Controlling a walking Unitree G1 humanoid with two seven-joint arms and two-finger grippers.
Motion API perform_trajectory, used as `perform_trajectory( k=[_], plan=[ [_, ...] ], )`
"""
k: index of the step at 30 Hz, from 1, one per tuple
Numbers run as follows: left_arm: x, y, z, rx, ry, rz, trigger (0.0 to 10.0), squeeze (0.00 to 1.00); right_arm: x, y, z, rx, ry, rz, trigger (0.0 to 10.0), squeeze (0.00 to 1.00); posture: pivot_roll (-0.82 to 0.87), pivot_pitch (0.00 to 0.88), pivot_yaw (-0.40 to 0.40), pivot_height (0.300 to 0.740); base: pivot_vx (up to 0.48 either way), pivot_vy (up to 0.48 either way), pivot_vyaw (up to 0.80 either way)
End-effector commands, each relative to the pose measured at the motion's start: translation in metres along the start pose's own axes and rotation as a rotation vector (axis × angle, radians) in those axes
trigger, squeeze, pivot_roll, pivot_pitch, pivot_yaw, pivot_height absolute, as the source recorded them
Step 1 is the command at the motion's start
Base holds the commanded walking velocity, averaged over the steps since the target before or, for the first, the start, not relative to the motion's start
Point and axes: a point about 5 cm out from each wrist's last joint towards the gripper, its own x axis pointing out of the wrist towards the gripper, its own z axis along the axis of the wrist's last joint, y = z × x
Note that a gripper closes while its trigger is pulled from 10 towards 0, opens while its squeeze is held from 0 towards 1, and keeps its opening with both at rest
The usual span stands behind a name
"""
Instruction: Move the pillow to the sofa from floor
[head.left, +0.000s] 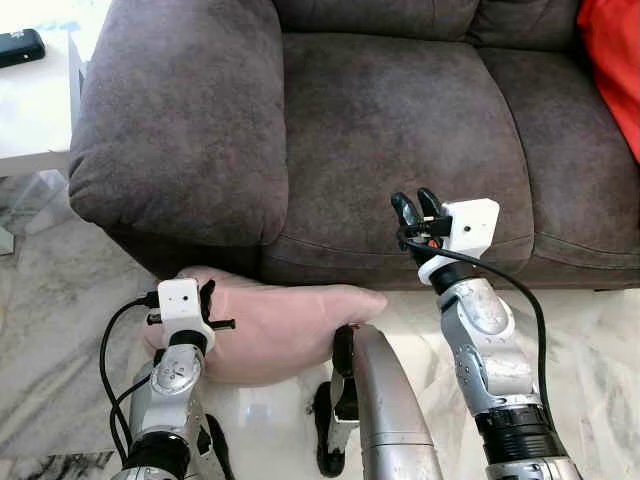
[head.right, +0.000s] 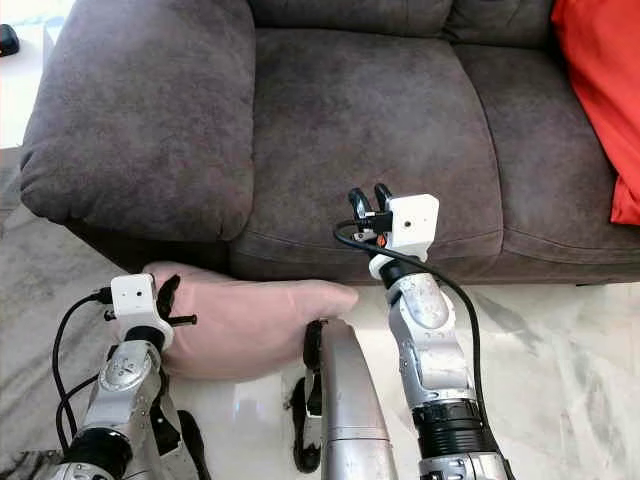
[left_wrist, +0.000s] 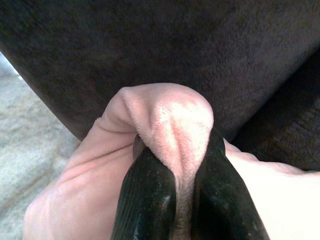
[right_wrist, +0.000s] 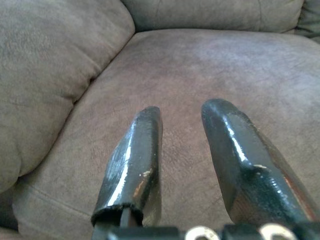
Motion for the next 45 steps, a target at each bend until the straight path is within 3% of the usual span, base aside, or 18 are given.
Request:
perform_trajectory(
  k=[1,24,45],
  plan=[
    [0.008,0.005,0.022,-0.005,-0.096,0.032,10.0,0.00,-0.002,-0.010,-0.002,-0.007,0.000,-0.036,10.0,0.00,-0.03,0.235,-0.113,0.524,0.000,0.000,0.00],
    [0.025,0.003,0.033,-0.005,-0.105,0.016,10.0,0.00,0.010,-0.014,-0.010,-0.007,-0.017,-0.077,10.0,0.00,0.00,0.145,-0.065,0.524,-0.284,0.000,0.00],
    [0.024,0.004,0.031,-0.007,-0.100,0.019,10.0,0.00,0.004,-0.018,-0.023,-0.008,0.017,-0.106,10.0,0.00,0.01,0.085,-0.058,0.524,-0.292,0.000,0.00]
  ],
)
